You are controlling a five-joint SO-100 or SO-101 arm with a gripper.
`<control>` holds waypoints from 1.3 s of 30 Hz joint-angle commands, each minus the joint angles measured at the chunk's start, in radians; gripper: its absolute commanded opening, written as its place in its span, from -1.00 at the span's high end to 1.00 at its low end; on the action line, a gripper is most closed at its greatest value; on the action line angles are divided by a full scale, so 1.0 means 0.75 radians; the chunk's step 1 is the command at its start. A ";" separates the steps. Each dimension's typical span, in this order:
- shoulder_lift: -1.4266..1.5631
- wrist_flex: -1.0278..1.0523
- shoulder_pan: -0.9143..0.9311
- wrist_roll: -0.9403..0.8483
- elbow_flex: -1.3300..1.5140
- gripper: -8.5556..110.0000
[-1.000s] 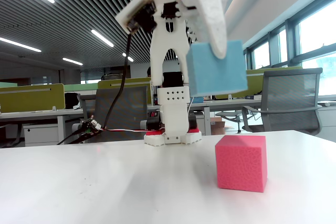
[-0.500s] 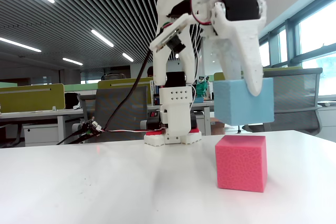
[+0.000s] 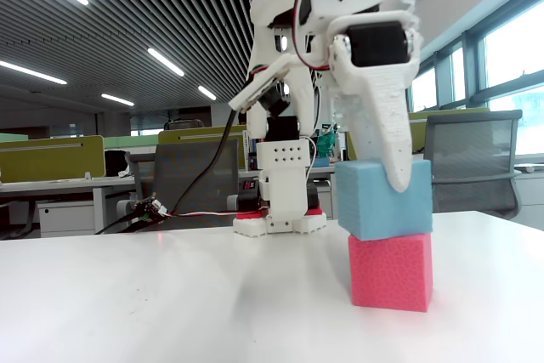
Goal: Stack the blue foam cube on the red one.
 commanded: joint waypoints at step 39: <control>1.579 -0.401 0.174 -0.004 1.062 0.53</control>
